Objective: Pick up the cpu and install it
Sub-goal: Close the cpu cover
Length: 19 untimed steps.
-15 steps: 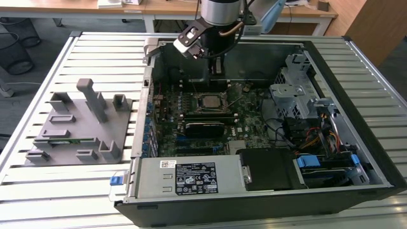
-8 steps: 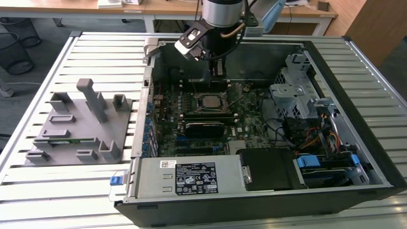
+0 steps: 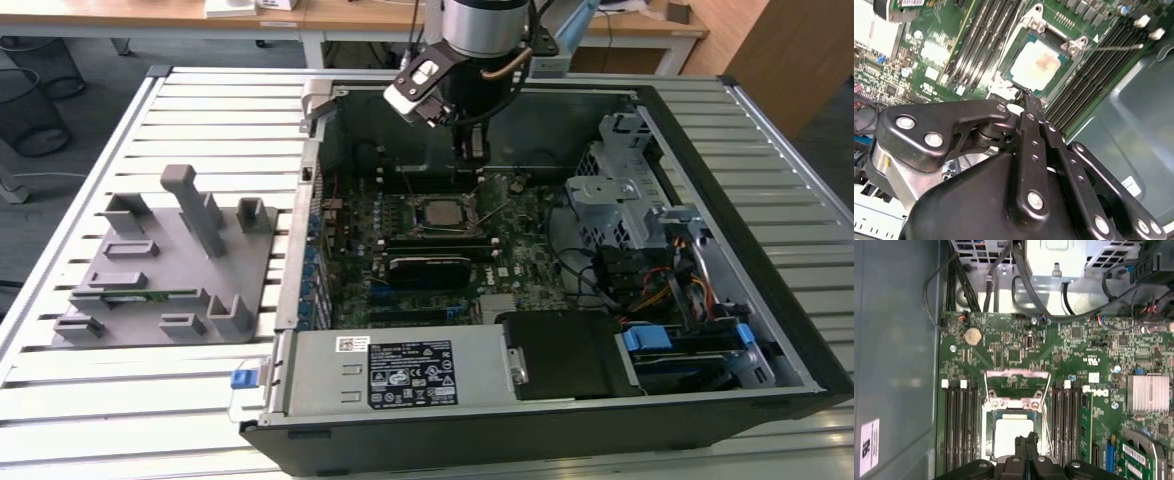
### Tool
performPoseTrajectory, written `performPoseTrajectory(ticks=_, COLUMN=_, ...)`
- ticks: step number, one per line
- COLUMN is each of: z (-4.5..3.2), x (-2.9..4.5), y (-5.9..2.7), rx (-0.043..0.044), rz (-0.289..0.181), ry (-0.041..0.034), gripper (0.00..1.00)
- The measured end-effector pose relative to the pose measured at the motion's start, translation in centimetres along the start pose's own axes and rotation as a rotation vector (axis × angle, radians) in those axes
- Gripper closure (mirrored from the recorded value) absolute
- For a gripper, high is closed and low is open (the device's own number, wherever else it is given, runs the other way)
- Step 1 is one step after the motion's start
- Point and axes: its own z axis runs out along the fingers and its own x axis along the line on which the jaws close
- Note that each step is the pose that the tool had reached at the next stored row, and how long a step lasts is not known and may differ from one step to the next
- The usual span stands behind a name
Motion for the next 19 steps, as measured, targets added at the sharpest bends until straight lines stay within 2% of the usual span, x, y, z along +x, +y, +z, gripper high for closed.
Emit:
performPoseTrajectory(ticks=7, z=0.01, x=-0.07, y=1.13, rx=0.0037, rz=0.0, ry=-0.0001, gripper=0.89)
performPoseTrajectory(ticks=15, z=0.03, x=-1.1, y=1.27, rx=0.004, rz=0.0, ry=-0.0001, gripper=0.89)
performPoseTrajectory(ticks=19, z=0.05, x=-1.15, y=2.1, rx=0.0088, rz=0.0, ry=0.0001, gripper=0.89)
